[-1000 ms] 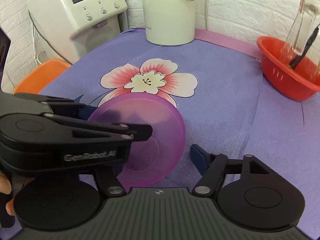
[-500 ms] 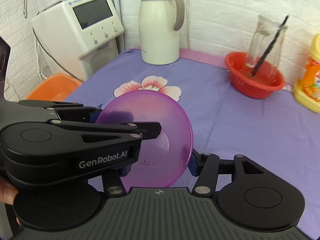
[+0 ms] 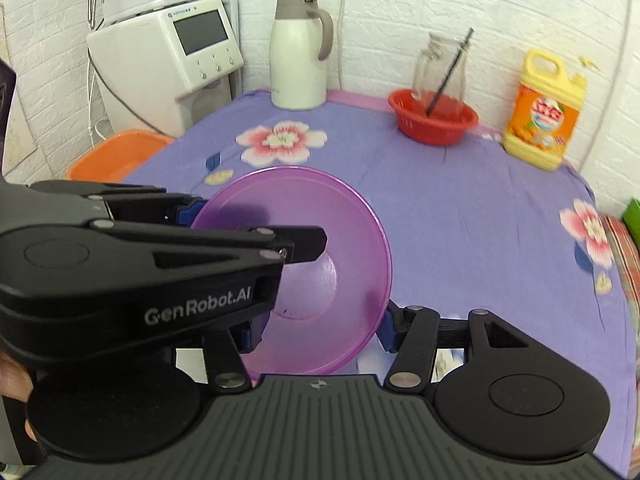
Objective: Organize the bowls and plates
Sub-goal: 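Carry the pink bowl with the left gripper and lower it into the white bowl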
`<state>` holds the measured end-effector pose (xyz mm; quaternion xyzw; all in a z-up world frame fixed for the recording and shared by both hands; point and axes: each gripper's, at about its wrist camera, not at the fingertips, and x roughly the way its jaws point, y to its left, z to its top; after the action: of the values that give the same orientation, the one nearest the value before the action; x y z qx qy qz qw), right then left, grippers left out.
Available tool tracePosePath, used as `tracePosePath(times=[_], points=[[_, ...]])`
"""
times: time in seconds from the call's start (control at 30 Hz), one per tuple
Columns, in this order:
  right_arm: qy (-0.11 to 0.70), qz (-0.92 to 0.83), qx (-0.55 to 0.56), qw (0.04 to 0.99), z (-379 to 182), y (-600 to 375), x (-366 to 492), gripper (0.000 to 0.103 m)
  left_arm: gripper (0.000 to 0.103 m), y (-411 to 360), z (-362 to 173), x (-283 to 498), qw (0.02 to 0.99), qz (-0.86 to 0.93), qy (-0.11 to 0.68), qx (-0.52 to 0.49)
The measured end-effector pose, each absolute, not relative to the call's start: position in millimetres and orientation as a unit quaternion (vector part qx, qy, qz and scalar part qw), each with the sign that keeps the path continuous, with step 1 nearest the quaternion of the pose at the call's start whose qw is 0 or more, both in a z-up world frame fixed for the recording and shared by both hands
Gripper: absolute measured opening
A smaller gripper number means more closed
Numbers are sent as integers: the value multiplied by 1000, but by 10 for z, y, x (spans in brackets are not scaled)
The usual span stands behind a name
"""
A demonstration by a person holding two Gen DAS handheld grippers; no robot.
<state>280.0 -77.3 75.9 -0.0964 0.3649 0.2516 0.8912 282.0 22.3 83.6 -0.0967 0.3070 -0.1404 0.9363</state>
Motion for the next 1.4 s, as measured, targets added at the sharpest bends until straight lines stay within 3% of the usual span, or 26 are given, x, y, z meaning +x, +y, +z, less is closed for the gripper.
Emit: tracePosePath(times=[0.23, 0.6, 0.67, 0.77, 0.87, 0.97, 1.13, 1.4], points=[[388, 227, -68, 891, 463, -1284, 2519, 93, 23, -340, 479, 2605, 920, -165, 346, -80], [422, 240, -57, 872, 158, -1505, 2487, 94, 25, -470, 189, 2694, 902, -177, 387, -79], [420, 246, -52, 872, 150, -1543, 2475, 93, 33, -442, 177, 2701, 900, -186, 385, -89], [403, 248, -40, 880, 207, -1647, 2424, 97, 76, -387, 248, 2700, 904, -189, 367, -106], [358, 231, -36, 904, 301, -1759, 2284, 103, 83, -324, 399, 2562, 928, -170, 318, -97], [290, 194, -26, 937, 357, -1886, 2041, 103, 99, -237, 514, 2378, 947, -147, 267, -106], [207, 102, 15, 973, 154, -1997, 1641, 103, 102, -148, 448, 2195, 956, -106, 240, -130], [264, 112, 16, 958, -70, -1963, 1925, 103, 102, -210, 167, 2319, 941, -97, 308, -104]])
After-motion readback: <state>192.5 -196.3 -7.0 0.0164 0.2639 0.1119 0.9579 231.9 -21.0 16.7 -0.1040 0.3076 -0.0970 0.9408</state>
